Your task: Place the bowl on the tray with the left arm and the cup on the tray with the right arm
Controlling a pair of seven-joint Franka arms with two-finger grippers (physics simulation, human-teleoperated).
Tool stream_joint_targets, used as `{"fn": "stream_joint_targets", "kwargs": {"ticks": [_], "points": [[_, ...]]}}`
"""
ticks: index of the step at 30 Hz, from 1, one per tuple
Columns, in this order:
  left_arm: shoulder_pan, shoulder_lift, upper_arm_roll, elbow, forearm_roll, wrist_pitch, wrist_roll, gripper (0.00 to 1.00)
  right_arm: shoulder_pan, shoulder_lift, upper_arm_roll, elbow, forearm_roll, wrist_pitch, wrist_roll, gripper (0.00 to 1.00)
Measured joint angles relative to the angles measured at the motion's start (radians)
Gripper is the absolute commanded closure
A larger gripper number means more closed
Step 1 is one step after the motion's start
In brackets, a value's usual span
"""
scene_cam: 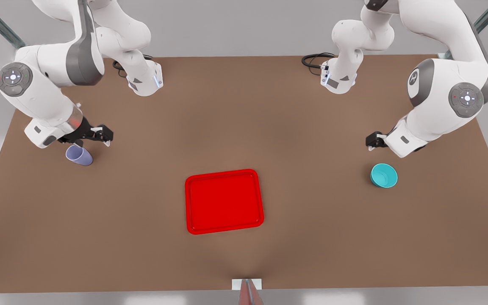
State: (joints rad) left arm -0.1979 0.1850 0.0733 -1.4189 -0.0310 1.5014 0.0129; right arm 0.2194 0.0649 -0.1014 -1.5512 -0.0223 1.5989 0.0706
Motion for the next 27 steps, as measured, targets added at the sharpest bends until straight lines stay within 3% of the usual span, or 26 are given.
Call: {"fn": "stream_joint_targets", "kwargs": {"ticks": [4, 7, 10, 13, 20, 27], "points": [[0.034, 0.098, 0.019, -0.064, -0.002, 0.004, -0.012, 0.00, -0.292, 0.037, -0.002, 0.051, 0.001, 0.000, -0.002, 0.00], [0.217, 0.247, 0.023, -0.092, -0.094, 0.128, 0.133, 0.00, -0.139, 0.038, -0.001, 0.051, 0.001, -0.002, -0.002, 0.00], [0.276, 0.299, 0.098, -0.166, -0.238, 0.185, 0.429, 0.00, -0.231, 0.038, -0.002, 0.051, 0.002, -0.001, 0.000, 0.00], [0.294, 0.304, 0.144, -0.297, -0.348, 0.272, 0.643, 0.00, -0.170, 0.037, 0.001, 0.051, 0.002, 0.001, 0.000, 0.00], [0.390, 0.431, 0.183, -0.328, -0.467, 0.397, 0.640, 0.00, -0.183, 0.032, 0.002, 0.051, 0.001, -0.007, -0.006, 0.00], [0.396, 0.452, 0.187, -0.330, -0.507, 0.402, 0.561, 0.00, -0.188, 0.032, 0.002, 0.051, 0.002, -0.010, -0.011, 0.00]]}}
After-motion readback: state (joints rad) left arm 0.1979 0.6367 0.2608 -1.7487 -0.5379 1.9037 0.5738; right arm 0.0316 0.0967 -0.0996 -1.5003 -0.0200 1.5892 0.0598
